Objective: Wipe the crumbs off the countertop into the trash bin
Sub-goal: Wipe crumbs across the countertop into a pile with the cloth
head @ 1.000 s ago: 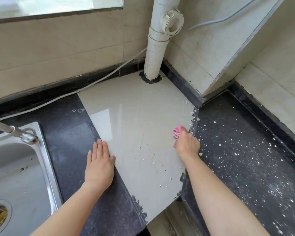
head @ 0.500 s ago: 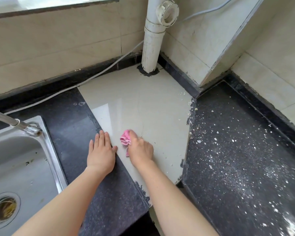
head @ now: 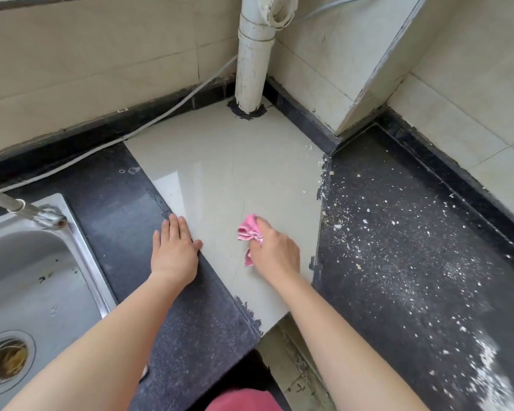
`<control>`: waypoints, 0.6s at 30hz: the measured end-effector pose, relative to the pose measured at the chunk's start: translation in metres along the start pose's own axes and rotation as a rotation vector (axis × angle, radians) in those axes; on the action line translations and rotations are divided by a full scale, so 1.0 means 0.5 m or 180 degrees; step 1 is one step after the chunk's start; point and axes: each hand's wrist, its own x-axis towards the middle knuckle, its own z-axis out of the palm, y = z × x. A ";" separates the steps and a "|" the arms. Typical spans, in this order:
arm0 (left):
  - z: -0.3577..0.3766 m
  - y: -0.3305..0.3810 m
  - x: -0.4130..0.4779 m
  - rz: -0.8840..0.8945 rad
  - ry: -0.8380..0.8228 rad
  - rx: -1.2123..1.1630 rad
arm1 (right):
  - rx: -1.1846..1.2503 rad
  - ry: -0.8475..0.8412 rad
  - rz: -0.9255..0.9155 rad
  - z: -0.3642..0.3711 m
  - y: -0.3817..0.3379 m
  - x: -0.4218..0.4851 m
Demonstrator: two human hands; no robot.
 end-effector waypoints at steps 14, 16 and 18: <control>-0.008 0.008 -0.008 0.0009 -0.0095 0.0089 | -0.1025 0.0383 0.0279 -0.073 0.142 0.008; -0.011 0.015 -0.007 -0.0017 -0.0127 0.0106 | -0.0777 0.0404 -0.0020 -0.060 0.113 -0.015; -0.016 0.023 -0.005 -0.0048 -0.0176 0.0142 | -0.0554 0.0085 -0.0531 -0.014 0.069 -0.065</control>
